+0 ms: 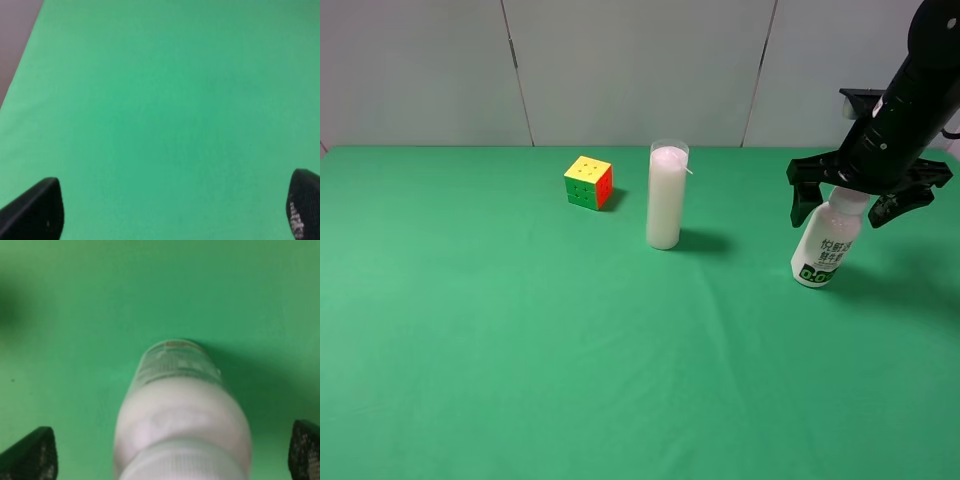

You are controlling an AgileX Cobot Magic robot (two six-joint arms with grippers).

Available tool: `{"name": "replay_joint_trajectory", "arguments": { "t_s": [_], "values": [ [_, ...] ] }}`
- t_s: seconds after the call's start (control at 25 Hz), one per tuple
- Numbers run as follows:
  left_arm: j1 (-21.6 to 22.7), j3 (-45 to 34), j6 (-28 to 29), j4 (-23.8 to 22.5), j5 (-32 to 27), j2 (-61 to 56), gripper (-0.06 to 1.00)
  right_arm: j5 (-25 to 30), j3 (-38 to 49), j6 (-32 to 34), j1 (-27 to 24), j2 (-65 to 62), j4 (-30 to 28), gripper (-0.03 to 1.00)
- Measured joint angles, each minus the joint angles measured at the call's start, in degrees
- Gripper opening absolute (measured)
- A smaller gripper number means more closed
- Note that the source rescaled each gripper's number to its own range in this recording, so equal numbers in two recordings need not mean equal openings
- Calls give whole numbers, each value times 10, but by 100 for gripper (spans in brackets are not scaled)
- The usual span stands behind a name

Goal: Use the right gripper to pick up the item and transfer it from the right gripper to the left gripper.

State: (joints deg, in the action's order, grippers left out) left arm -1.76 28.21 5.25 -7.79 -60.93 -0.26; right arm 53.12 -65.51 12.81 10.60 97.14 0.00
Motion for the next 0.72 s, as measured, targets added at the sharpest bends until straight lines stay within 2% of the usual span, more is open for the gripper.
{"name": "replay_joint_trajectory", "arguments": {
  "t_s": [0.72],
  "values": [
    [0,0,0,-1,0,0,100,-14,1,-2,0,40,-14,100]
  ]
}}
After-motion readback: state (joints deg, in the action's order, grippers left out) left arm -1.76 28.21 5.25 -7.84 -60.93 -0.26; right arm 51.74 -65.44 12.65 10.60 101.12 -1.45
